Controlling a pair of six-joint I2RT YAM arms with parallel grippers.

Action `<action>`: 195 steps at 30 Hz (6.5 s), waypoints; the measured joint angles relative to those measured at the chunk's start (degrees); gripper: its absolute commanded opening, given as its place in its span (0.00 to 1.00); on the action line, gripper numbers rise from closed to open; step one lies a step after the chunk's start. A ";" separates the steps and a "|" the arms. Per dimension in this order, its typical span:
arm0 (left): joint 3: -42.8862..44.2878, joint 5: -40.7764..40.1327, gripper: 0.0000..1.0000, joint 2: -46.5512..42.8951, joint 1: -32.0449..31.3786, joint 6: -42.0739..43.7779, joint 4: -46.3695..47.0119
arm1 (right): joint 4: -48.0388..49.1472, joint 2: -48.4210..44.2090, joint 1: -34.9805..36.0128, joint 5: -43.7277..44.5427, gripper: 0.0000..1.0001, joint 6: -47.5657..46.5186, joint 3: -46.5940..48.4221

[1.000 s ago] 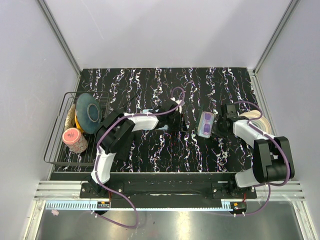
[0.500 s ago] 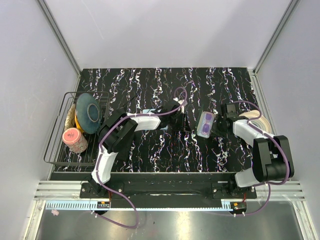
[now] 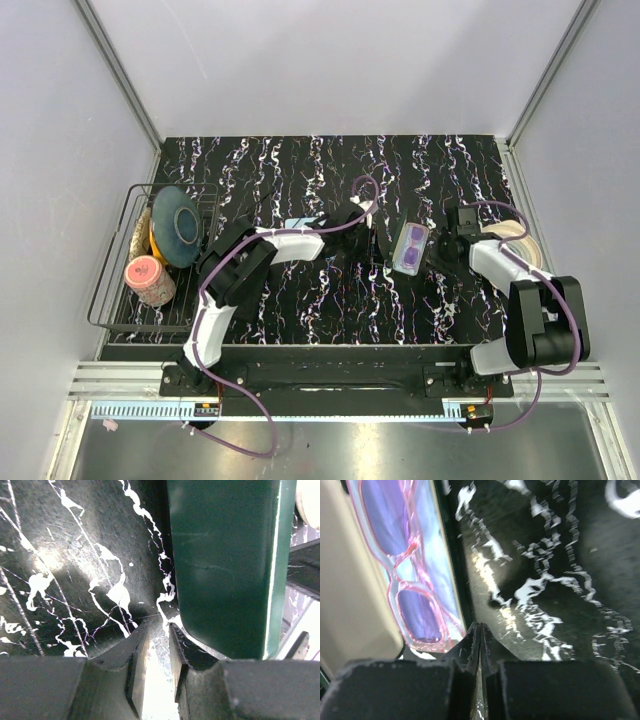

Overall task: Organize the sunglasses
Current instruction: Adjust the sunglasses in the sunglasses case, then close the case with sunglasses at the center of the board, then move the case with the sunglasses to the center of the board, then move the sunglasses case to the corner of the board.

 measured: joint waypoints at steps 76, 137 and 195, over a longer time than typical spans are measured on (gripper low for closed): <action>11.56 -4.59 0.32 5.35 -2.91 2.14 4.33 | 8.98 13.88 -5.97 -12.07 0.23 -4.39 7.19; -23.37 -27.98 0.61 -45.05 9.29 6.58 -3.65 | -4.42 20.65 13.38 13.86 0.46 -8.35 21.29; -28.61 -39.52 0.93 -42.75 15.41 -2.73 -40.13 | 1.81 8.61 13.33 -10.78 1.00 -13.29 24.15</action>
